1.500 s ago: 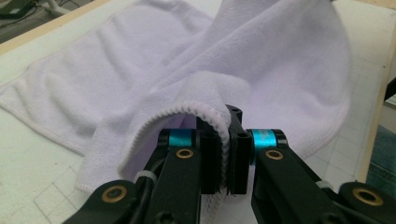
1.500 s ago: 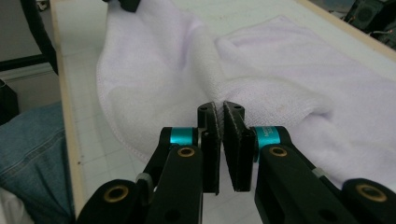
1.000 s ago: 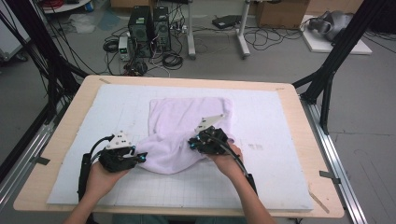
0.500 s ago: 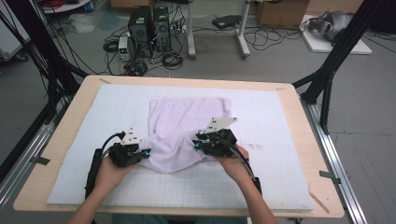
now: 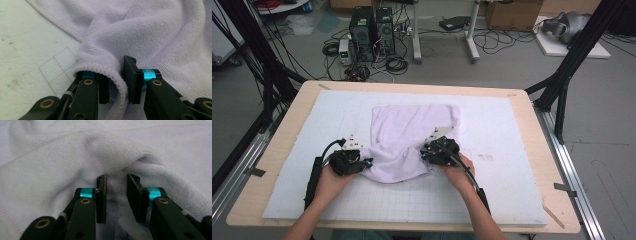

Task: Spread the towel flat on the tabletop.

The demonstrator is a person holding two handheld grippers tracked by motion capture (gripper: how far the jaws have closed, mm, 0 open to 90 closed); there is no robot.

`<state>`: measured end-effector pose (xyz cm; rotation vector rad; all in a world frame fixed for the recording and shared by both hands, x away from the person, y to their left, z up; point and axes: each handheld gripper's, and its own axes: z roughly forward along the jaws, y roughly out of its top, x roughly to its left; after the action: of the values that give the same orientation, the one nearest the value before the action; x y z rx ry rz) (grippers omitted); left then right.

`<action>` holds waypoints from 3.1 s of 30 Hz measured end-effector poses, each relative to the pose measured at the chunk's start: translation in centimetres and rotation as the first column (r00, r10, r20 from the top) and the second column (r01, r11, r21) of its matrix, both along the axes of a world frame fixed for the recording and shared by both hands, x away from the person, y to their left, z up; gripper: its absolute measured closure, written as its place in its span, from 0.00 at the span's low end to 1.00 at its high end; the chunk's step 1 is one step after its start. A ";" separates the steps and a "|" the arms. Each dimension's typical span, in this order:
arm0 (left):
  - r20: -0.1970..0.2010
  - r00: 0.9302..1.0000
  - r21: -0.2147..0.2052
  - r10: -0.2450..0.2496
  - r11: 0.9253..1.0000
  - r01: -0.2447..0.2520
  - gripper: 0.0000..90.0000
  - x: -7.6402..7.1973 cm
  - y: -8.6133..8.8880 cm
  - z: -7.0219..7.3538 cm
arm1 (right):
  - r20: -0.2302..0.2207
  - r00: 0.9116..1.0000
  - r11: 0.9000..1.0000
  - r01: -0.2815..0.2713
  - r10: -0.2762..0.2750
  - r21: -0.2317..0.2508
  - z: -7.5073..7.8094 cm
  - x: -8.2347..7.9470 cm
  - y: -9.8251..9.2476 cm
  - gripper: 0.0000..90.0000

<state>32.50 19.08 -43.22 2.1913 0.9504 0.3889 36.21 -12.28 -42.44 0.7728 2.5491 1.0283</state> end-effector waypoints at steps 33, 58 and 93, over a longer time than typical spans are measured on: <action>0.136 0.988 -0.077 -0.071 0.994 0.082 0.97 -4.2 0.4 4.4 | 0.132 0.984 0.981 -0.134 0.116 0.142 8.3 -7.4 -6.0 1.00; 0.152 0.988 -0.092 0.006 0.996 0.008 0.69 -3.4 1.9 4.3 | 0.033 0.993 0.983 -0.121 0.117 0.137 3.9 -5.6 -3.9 0.90; -0.003 0.998 0.037 -0.069 0.997 0.069 0.86 -1.7 0.0 -0.1 | -0.070 0.985 0.987 -0.154 0.157 0.050 -1.2 -6.6 -2.5 0.78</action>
<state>30.82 19.09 -43.31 2.2512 0.8721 0.3752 29.56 -14.81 -43.67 0.6425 2.6942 1.1271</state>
